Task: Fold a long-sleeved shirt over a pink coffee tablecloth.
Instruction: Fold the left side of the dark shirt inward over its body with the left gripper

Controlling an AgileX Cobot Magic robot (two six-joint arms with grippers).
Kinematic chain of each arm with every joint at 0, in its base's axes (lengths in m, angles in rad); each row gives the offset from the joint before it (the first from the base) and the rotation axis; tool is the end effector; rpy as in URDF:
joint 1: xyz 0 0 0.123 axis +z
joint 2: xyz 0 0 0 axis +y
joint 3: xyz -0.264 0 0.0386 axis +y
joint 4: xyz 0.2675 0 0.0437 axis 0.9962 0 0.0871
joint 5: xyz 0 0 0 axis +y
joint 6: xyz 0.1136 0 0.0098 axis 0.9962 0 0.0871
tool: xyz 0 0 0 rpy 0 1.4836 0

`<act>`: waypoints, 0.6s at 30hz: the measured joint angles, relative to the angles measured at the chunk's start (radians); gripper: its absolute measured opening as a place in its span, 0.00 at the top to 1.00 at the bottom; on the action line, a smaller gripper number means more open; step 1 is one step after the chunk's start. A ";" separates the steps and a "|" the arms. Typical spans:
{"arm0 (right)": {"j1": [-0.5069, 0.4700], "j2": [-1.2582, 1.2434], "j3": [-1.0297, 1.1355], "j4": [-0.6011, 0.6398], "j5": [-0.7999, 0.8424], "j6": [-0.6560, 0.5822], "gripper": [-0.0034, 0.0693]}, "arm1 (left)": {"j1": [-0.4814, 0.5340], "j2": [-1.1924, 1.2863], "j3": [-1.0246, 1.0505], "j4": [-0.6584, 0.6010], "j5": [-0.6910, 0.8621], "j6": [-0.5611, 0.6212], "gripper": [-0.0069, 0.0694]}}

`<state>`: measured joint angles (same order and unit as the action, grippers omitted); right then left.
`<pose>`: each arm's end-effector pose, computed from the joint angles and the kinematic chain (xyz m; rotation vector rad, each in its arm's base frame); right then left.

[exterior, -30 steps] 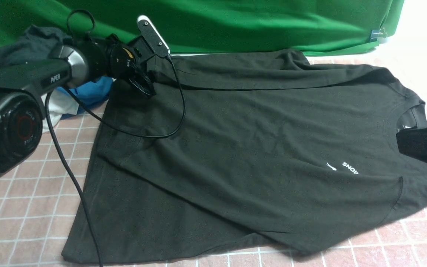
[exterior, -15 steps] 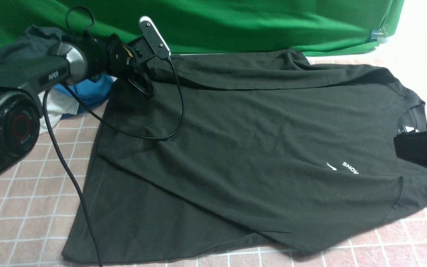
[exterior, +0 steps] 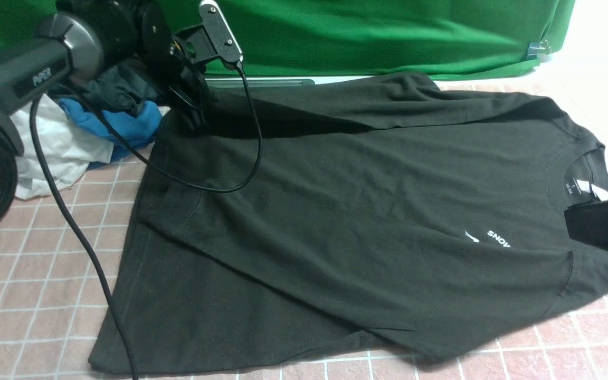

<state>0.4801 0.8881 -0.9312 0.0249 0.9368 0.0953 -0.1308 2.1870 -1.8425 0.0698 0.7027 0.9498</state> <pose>0.1830 0.0979 0.3250 -0.4508 2.3558 0.3034 0.5122 -0.0622 0.1736 1.3686 2.1837 0.3966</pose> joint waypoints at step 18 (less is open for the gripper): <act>0.000 0.000 0.000 0.000 0.013 -0.051 0.39 | -0.050 -0.360 0.652 0.071 -0.198 0.101 0.86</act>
<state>0.4801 0.8881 -0.9312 0.0249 0.9495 0.0448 -0.1809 1.8272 -1.1906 0.1409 0.5051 1.0506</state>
